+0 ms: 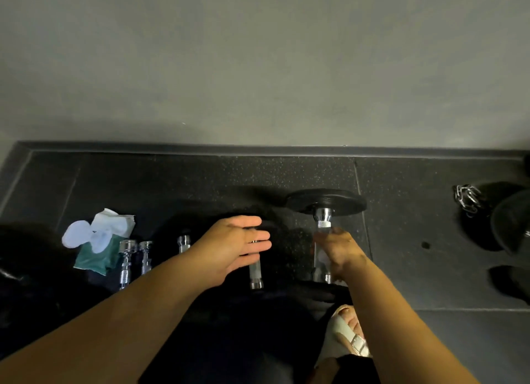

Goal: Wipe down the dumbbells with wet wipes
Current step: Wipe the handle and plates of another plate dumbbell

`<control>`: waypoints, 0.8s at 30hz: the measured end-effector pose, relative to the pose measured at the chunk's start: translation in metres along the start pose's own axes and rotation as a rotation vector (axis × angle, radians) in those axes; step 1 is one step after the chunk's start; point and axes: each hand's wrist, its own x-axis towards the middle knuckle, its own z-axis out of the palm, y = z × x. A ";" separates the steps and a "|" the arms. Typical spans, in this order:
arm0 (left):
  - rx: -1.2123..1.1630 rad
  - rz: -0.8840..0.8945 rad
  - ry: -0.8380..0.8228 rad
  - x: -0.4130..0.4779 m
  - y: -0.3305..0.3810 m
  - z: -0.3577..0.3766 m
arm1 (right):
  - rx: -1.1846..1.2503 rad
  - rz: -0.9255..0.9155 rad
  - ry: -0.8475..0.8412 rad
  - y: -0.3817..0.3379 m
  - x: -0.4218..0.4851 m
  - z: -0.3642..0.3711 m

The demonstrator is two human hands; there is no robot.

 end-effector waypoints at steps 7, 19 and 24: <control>-0.103 0.130 -0.047 -0.088 0.026 -0.050 | 0.102 -0.079 -0.112 -0.054 -0.106 0.050; -0.067 0.204 -0.248 -0.167 -0.003 -0.131 | 0.141 -0.121 -0.399 -0.102 -0.241 0.171; -0.124 0.316 -0.293 -0.164 -0.004 -0.160 | 0.071 -0.161 -0.401 -0.109 -0.252 0.221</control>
